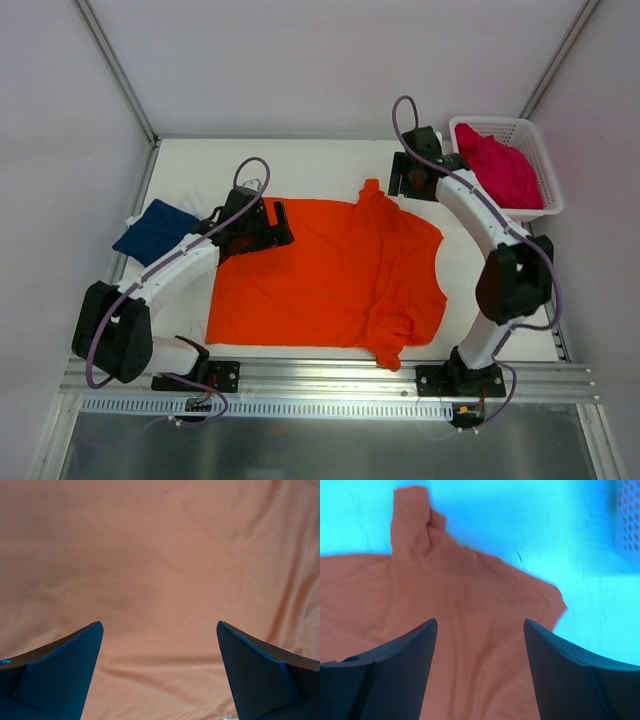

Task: Fold and stack the t-shirts
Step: Flatten out the tshirt

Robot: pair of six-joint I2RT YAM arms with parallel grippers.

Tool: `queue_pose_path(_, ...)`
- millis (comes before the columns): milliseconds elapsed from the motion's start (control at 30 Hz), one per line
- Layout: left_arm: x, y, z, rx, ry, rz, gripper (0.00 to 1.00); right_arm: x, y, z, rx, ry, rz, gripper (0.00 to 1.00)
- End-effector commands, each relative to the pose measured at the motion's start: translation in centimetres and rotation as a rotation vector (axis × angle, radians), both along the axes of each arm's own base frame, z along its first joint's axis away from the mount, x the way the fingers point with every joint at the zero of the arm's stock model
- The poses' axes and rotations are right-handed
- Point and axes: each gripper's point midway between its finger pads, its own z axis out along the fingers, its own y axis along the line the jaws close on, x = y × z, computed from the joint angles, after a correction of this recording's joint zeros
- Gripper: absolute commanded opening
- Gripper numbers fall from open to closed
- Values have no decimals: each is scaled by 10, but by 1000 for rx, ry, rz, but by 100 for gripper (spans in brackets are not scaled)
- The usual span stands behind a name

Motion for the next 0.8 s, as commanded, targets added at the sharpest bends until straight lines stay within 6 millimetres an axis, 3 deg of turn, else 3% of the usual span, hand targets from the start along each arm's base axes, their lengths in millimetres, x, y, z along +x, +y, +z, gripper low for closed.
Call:
queue_pose_path(0, 11, -9, 12, -49, -46, -30, 99, 51, 13, 7, 103, -32, 66, 72)
queue_pose_path(33, 12, -9, 13, -47, -49, -34, 99, 62, 13, -15, 105, 13, 61, 71)
queue_pose_path(100, 12, -8, 11, -40, -49, -34, 99, 84, 17, -7, 127, -20, 65, 70)
queue_pose_path(167, 13, -5, 9, -26, -50, -33, 99, 101, 21, -22, 144, -16, 67, 71)
queue_pose_path(267, 12, -3, 3, -12, -40, -28, 99, 120, 37, -24, 234, -25, 86, 71)
queue_pose_path(300, 12, -3, 1, -11, -37, -28, 99, 124, 43, -40, 260, 6, 94, 70)
queue_pose_path(367, 12, -3, -4, -9, -23, -29, 99, 136, 60, -37, 333, -10, 121, 70)
queue_pose_path(533, 10, -3, -10, 1, -7, -32, 99, 151, 84, -54, 438, -9, 150, 70)
queue_pose_path(767, 7, -3, -14, -3, 5, -33, 99, 147, 90, -89, 425, 59, 148, 68)
